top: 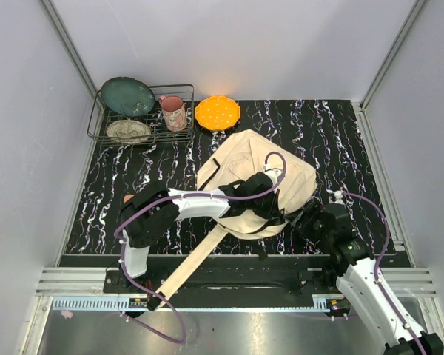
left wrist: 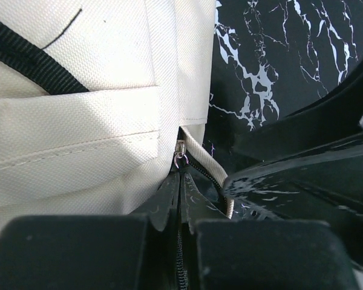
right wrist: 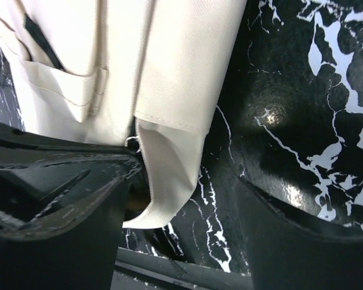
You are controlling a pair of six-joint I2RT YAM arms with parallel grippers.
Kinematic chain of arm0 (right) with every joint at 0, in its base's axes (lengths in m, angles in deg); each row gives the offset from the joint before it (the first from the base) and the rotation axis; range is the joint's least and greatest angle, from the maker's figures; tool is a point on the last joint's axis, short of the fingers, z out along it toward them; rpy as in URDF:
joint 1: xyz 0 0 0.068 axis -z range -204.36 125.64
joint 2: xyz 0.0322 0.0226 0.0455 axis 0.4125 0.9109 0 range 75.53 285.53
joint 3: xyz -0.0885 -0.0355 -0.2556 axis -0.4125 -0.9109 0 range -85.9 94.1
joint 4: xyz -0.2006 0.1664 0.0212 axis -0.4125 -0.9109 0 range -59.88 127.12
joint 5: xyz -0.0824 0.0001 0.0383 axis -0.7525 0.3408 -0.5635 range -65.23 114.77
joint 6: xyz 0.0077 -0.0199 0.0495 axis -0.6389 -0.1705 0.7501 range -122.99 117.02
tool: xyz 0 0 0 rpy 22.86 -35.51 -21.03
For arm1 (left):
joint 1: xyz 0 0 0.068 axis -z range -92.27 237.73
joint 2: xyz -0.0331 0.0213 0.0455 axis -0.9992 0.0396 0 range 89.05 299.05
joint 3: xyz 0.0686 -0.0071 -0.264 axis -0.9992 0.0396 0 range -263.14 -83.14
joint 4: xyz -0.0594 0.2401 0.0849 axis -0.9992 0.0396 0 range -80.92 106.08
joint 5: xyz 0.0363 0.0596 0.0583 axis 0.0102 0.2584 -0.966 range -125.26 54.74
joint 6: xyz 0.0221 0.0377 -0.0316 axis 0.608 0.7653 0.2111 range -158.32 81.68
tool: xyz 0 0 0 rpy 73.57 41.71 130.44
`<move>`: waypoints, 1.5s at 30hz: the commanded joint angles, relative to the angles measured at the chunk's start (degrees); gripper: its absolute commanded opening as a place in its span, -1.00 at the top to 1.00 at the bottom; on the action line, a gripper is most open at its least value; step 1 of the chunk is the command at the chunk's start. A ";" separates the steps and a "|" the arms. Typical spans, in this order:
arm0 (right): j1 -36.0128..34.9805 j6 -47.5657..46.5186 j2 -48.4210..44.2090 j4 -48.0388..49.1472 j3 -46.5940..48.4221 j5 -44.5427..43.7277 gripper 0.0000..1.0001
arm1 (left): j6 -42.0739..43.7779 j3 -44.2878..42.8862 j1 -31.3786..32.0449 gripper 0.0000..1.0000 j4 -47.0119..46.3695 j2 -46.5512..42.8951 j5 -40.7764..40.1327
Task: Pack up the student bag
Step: Zip the student bag at the center of the board.
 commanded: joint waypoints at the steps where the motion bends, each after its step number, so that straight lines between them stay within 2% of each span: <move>1: -0.29 0.41 1.39 -3.97 9.38 -8.02 -0.60 | 1.45 -0.38 -0.42 1.00 0.42 -3.23 0.87; 4: -0.29 1.38 7.44 -3.55 12.48 -13.31 -0.64 | 1.36 0.15 -0.33 1.00 -0.11 -3.84 1.22; 8: -0.21 1.91 22.00 1.91 15.81 -12.88 -0.62 | 1.54 0.06 -0.42 1.00 -0.20 -4.37 1.92; 11: -0.20 1.21 29.06 4.01 18.45 -13.94 -0.59 | 1.63 0.06 -0.42 1.00 -0.55 -4.90 2.10; 15: -0.21 0.86 33.21 11.55 18.63 -13.77 -0.53 | 1.72 -0.03 -0.33 1.00 -0.99 -5.34 2.98; 21: -0.20 -0.73 36.11 16.31 19.86 -12.80 -0.51 | 2.15 0.41 -0.15 1.00 -1.87 -5.78 5.09; 26: -0.20 -1.43 39.27 19.22 20.13 -12.10 -0.25 | 3.12 -0.37 0.55 1.00 -2.04 -5.95 6.41; 28: -0.20 -1.34 40.16 20.01 19.95 -11.66 0.03 | 3.30 -0.64 0.81 1.00 -2.39 -6.04 6.93; 32: -0.20 -1.17 40.16 21.51 19.34 -11.48 0.81 | 3.56 -1.08 0.99 1.00 -2.13 -5.95 7.46; 33: -0.12 -1.17 39.90 21.51 19.34 -12.00 0.90 | 3.65 -0.91 0.99 1.00 -2.04 -6.04 7.46; 36: -0.21 -1.87 38.67 21.25 19.42 -13.50 1.00 | 3.65 -0.20 0.99 1.00 -1.43 -6.39 7.11; 45: 1.55 -4.41 39.63 19.84 21.27 -17.28 1.00 | 5.58 2.96 0.81 1.00 4.54 -9.90 4.56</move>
